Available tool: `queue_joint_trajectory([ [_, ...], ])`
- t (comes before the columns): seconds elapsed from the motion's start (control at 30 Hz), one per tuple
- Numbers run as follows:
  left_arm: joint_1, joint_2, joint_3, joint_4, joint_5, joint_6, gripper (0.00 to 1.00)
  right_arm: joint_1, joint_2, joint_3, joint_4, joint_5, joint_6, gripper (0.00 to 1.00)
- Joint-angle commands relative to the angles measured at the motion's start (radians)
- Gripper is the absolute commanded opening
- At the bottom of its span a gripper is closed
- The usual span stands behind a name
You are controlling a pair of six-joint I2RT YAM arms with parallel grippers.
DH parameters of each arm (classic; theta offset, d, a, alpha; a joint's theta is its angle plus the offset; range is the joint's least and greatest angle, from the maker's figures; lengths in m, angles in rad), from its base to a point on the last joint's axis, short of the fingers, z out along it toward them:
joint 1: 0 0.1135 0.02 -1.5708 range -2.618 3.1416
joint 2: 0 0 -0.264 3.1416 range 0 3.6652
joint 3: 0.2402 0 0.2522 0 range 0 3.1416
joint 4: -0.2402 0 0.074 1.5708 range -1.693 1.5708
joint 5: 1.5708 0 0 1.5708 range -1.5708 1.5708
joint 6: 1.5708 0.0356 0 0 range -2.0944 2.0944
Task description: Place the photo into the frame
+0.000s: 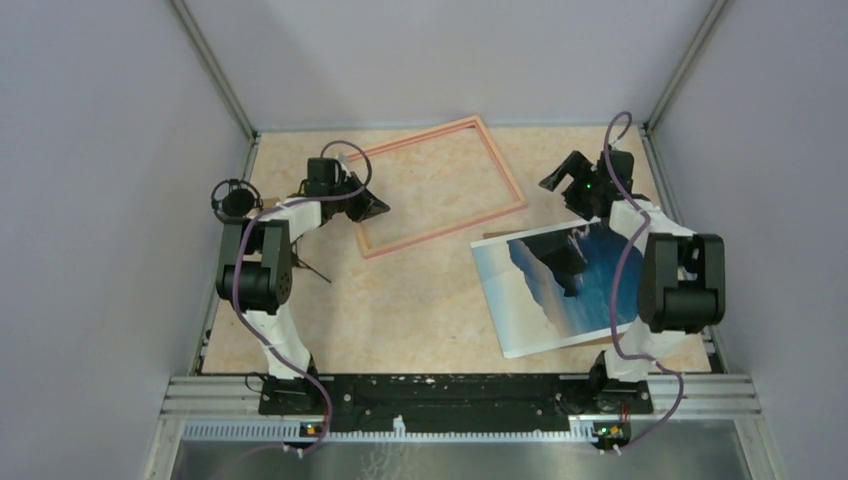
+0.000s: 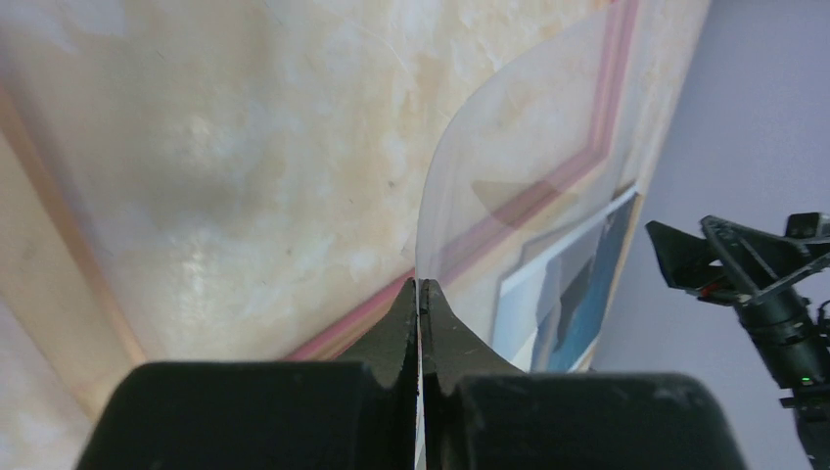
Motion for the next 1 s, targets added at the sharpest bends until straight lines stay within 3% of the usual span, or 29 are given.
queue_joint_trajectory([
  [0.0,0.025,0.050,0.059,-0.079,-0.081,0.092,0.00,-0.003,0.187,0.222,0.173,-0.133,-0.015,0.99],
  [0.1,0.027,0.067,0.036,-0.029,-0.079,0.076,0.00,-0.006,0.261,0.278,0.156,-0.192,-0.104,0.99],
  [0.27,0.033,0.087,0.067,-0.076,-0.118,0.120,0.00,-0.042,0.358,0.364,-0.044,-0.280,-0.237,0.99],
  [0.4,0.036,0.089,0.076,-0.105,-0.145,0.187,0.00,-0.091,0.394,0.274,0.107,-0.456,-0.196,0.99],
  [0.7,0.038,0.117,0.119,-0.140,-0.137,0.224,0.00,-0.120,0.367,0.200,0.096,-0.610,-0.180,0.99],
  [0.97,0.042,0.122,0.138,-0.122,-0.054,0.229,0.00,-0.164,0.371,-0.033,0.515,-0.811,0.097,0.81],
])
